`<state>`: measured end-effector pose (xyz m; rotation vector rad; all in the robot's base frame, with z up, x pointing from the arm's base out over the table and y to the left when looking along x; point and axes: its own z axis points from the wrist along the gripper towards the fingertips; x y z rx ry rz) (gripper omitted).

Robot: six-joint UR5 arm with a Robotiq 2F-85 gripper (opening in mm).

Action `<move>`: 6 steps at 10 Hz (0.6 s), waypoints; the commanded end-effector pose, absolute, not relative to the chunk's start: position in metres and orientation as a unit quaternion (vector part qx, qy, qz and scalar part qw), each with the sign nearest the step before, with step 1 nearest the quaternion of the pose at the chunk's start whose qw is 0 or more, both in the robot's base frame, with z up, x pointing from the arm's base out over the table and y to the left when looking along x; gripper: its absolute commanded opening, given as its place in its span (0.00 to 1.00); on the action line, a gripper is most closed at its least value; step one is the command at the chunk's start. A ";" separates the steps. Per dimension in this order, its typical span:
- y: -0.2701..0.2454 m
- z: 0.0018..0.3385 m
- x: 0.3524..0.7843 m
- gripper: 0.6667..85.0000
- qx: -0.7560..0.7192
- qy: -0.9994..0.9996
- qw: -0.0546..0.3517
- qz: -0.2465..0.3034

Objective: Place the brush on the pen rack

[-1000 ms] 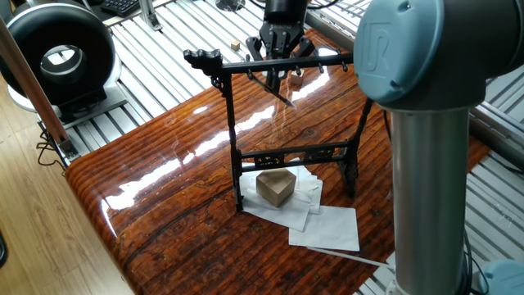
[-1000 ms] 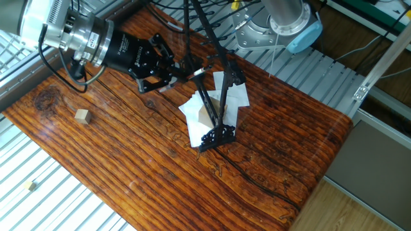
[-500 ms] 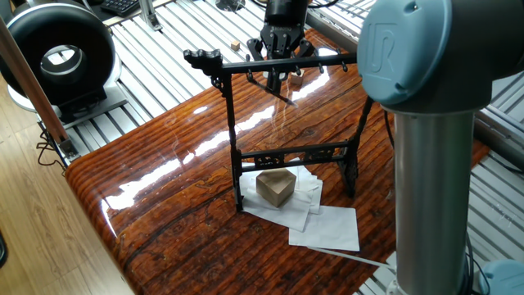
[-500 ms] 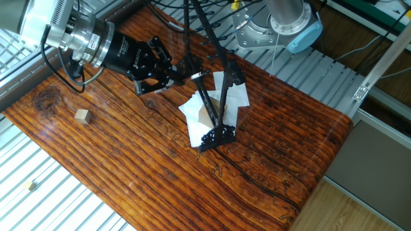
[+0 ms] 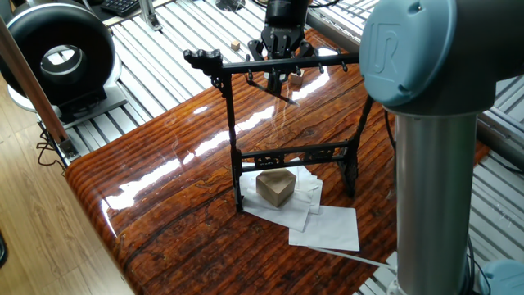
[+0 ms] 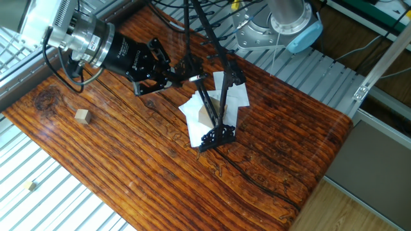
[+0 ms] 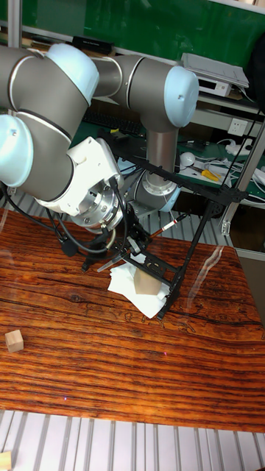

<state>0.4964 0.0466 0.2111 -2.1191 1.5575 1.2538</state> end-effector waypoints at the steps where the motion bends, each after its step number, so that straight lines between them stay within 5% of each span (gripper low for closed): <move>1: 0.044 0.205 0.502 0.00 -0.726 0.539 0.114 0.412; 6: 0.052 0.202 0.519 0.00 -0.718 0.556 0.141 0.394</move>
